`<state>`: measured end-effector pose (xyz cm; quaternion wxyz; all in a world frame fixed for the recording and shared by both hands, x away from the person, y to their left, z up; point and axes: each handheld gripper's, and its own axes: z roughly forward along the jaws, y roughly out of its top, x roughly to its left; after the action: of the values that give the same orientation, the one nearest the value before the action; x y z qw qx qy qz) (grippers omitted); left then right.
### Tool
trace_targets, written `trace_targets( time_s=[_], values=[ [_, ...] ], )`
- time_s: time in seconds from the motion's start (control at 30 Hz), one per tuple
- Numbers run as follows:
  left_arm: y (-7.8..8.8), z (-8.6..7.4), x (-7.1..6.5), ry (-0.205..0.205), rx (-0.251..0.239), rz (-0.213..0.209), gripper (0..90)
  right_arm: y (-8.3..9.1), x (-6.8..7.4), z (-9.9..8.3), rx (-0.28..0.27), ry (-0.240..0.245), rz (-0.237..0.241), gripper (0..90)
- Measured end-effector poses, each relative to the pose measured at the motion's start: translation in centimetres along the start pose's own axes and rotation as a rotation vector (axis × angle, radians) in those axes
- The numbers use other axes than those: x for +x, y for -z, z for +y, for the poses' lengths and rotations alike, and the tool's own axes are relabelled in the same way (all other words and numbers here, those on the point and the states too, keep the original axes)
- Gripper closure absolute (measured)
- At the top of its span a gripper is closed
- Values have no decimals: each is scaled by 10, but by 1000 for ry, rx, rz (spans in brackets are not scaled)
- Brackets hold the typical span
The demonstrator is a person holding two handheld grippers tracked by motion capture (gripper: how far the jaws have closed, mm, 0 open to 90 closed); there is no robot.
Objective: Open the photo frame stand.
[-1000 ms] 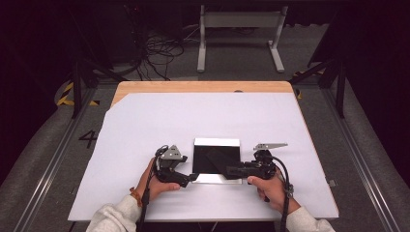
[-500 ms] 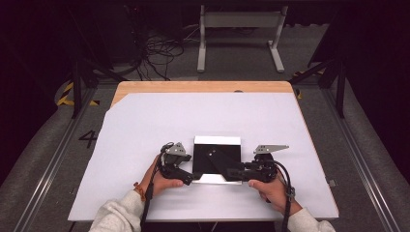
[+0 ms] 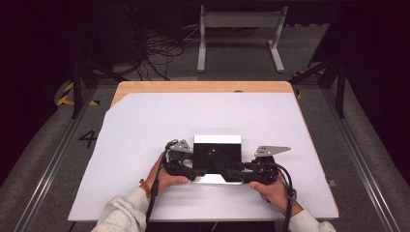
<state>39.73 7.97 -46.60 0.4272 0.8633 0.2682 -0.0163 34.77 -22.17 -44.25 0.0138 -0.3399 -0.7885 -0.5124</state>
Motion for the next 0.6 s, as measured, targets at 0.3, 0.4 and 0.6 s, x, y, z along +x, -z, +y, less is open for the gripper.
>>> trace_targets(
  time_s=[0.3, 0.4, 0.6],
  values=[
    [3, 8, 0, -5, -41, 32, 248, 1, 4, 1, 7, 48, -17, 594],
    [10, 10, -2, -15, -69, 57, 282, 2, 5, 1, 0, 55, -24, 615],
    [23, 12, -5, -42, -116, 76, 324, 2, 6, 1, 13, 71, -40, 631]
  ],
)
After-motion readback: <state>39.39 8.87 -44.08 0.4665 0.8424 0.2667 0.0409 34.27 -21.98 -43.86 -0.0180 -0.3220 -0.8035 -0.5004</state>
